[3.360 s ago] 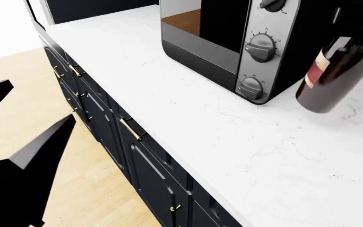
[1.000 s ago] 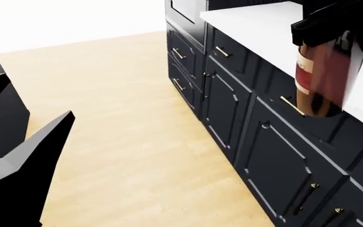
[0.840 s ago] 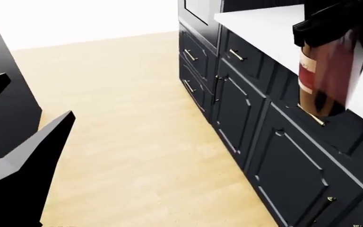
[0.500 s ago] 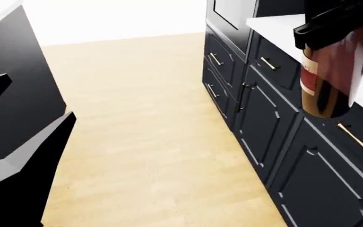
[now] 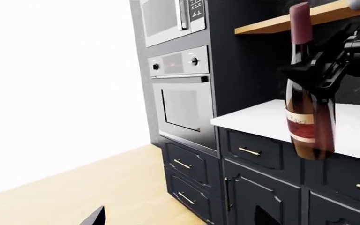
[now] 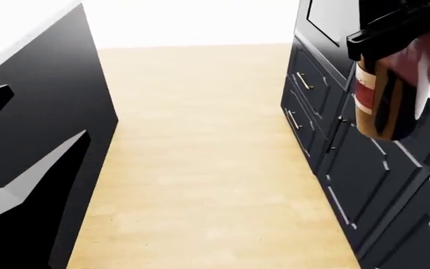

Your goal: Move the drinks to the dining counter.

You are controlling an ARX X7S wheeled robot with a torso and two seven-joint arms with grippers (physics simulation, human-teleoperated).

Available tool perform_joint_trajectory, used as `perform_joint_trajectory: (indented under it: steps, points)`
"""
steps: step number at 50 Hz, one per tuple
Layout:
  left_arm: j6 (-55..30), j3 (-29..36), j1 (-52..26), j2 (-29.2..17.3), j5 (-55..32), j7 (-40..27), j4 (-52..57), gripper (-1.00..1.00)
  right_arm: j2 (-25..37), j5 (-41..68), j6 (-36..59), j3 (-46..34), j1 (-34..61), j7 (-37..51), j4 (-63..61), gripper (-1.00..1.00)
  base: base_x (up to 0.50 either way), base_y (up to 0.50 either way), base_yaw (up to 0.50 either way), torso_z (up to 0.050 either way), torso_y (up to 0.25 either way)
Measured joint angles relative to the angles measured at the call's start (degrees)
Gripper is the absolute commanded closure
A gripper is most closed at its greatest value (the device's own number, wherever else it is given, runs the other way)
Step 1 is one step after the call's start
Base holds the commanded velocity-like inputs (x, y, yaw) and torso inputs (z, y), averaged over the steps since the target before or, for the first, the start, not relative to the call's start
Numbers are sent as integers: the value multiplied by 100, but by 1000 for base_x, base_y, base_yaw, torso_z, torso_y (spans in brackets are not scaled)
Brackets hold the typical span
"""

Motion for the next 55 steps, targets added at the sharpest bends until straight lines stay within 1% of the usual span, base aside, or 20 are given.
perform_joint_trajectory:
  steps: [7,26,35,40,55]
  points:
    - [19,12,-16,-17,-10,-3,4,-100,3,22,9,3,4,-1,-5,100,13,259,500,1,2]
    - [31,38,-37,-19,-3,5,7,-100,61,127,-67,52,-51,49,-36,100,-494,272,0,1,2]
    - [35,37,-51,-30,-8,10,1,-100,84,114,-56,61,-37,80,-52,100,-305,372,0,0,2]
    - [40,42,-56,-37,0,5,-4,-100,69,171,-93,81,-36,107,-33,100,-47,1,0,0,2]
    - [65,60,-82,-57,-21,6,2,-100,73,64,85,-3,73,264,-19,100,-496,12,0,1,1]
